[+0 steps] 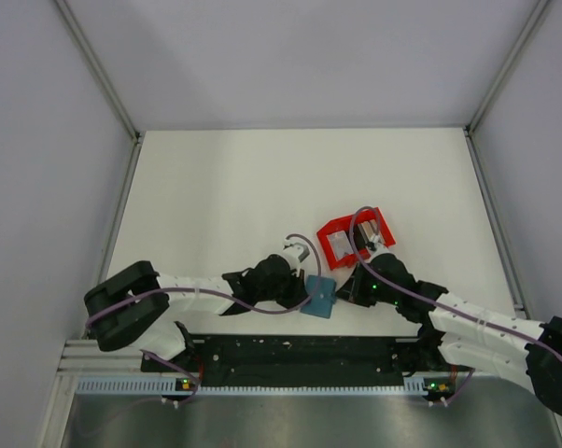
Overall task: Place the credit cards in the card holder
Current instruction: Close the card holder at the center of the board.
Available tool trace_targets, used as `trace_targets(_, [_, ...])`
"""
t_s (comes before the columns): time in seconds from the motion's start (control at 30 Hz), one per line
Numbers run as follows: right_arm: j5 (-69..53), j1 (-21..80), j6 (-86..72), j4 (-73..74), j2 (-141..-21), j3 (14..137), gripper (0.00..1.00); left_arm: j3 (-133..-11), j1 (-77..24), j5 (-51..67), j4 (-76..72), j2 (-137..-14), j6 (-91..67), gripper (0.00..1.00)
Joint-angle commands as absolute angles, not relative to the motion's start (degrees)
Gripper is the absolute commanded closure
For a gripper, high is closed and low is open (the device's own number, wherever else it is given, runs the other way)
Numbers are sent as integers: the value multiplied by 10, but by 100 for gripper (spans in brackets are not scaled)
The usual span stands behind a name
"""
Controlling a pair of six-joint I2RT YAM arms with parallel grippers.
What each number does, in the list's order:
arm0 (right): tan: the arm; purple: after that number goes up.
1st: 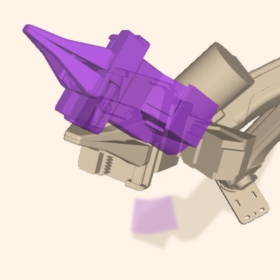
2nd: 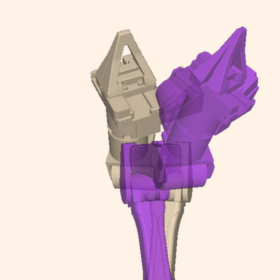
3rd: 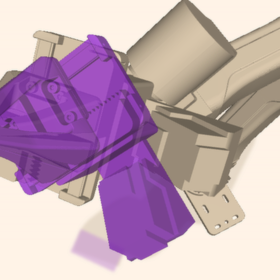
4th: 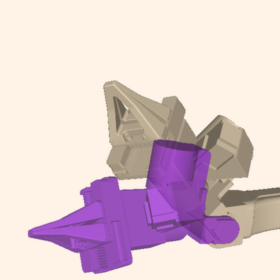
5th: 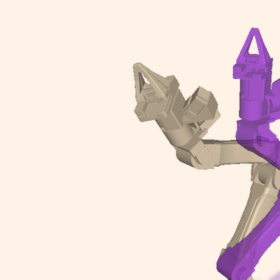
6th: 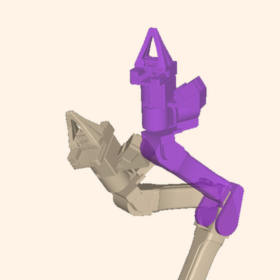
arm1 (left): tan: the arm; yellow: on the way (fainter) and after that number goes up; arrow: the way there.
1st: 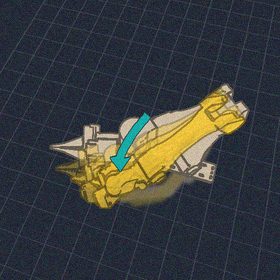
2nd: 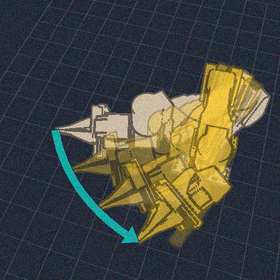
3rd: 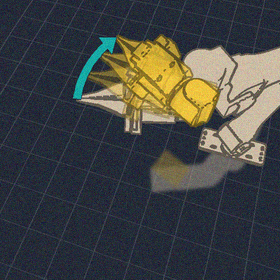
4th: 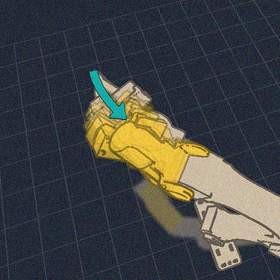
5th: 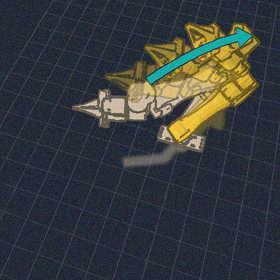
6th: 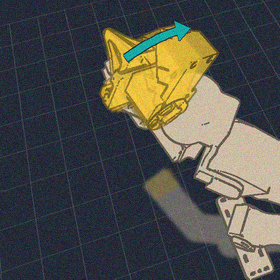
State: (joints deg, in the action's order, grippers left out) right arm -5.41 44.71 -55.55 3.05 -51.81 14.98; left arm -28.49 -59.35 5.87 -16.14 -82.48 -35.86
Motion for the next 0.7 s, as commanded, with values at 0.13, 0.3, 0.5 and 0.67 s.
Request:
trace_targets(0.13, [-36,444,-546,40,-521,170,87,-290,-603,47,-185,-853,-373,98])
trace_targets(0.3, [-37,443,-532,35,-534,185,87,-291,-605,40,-180,-853,-378,98])
trace_targets(0.5, [-27,442,-510,40,-553,211,87,-294,-607,32,-175,-854,-386,99])
trace_targets(0.67, [-43,442,-504,32,-591,224,87,-294,-607,25,-172,-853,-392,99])
